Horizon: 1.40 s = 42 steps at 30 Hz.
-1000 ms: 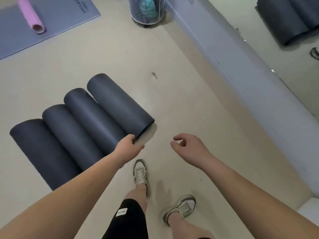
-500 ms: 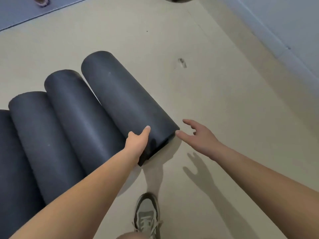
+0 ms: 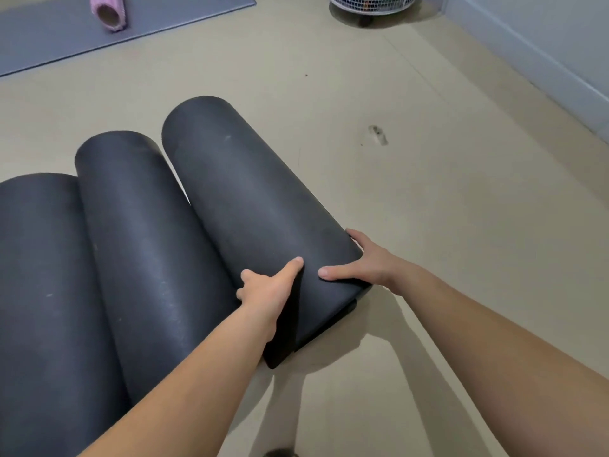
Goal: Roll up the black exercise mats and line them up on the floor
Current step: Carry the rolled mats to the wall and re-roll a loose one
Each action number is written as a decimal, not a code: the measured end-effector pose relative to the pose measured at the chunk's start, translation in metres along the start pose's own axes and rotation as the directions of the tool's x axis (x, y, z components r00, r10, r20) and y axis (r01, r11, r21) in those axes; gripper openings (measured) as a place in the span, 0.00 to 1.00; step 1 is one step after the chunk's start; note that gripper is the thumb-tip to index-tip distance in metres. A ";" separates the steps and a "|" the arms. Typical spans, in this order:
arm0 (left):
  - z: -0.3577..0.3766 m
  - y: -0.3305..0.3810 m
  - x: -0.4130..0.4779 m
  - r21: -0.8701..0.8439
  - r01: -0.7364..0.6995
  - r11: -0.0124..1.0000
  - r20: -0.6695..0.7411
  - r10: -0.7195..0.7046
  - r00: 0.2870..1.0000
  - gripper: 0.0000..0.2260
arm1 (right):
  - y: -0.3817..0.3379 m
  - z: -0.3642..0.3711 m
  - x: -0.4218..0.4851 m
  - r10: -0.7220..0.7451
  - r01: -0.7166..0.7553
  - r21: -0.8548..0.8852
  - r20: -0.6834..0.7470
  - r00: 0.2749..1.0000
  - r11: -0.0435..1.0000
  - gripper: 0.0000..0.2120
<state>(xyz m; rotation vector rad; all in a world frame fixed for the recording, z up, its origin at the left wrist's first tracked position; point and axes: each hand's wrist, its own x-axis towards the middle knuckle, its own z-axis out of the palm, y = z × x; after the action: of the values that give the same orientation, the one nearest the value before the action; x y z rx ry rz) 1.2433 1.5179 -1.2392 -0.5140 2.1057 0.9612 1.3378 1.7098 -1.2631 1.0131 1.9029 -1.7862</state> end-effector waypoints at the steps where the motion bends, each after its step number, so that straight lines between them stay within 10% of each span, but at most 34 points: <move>1: 0.002 -0.001 -0.002 -0.037 -0.009 0.999 0.027 0.010 1.000 0.55 | 0.001 -0.004 0.002 0.005 -0.005 -0.001 -0.016 1.000 1.000 0.60; 8: 0.005 -0.011 0.005 -0.241 -0.125 0.962 -0.031 0.121 0.992 0.46 | -0.001 -0.025 -0.001 0.022 -0.021 0.013 -0.064 0.998 1.000 0.44; 13: 0.020 -0.019 0.001 -0.279 -0.048 0.959 0.113 0.083 0.990 0.60 | 0.026 -0.045 -0.029 0.027 -0.022 0.044 -0.100 0.995 0.999 0.44; 22: 0.072 -0.031 -0.035 -0.081 -0.102 0.991 0.495 0.129 0.859 0.41 | 0.084 -0.080 -0.120 0.092 -0.098 -0.021 -0.193 0.977 0.995 0.50; 31: 0.107 -0.048 -0.046 0.024 -0.246 0.969 0.426 0.213 0.879 0.22 | 0.160 -0.087 -0.163 0.172 -0.105 0.251 -0.262 0.950 0.962 0.57; 37: 0.121 -0.051 -0.068 0.017 -0.320 0.947 0.446 0.280 0.850 0.32 | 0.203 -0.088 -0.201 0.305 -0.279 0.287 -0.046 0.951 0.916 0.61; 42: 0.155 -0.038 -0.100 0.205 -0.477 0.855 0.424 0.361 0.831 0.52 | 0.174 -0.128 -0.196 0.125 -0.080 0.133 -0.378 0.918 0.988 0.66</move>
<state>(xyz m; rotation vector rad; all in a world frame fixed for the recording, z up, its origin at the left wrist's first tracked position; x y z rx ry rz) 1.4027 1.6178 -1.2479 0.2983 1.9922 0.8632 1.6211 1.7739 -1.2365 1.5762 1.9321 -1.7514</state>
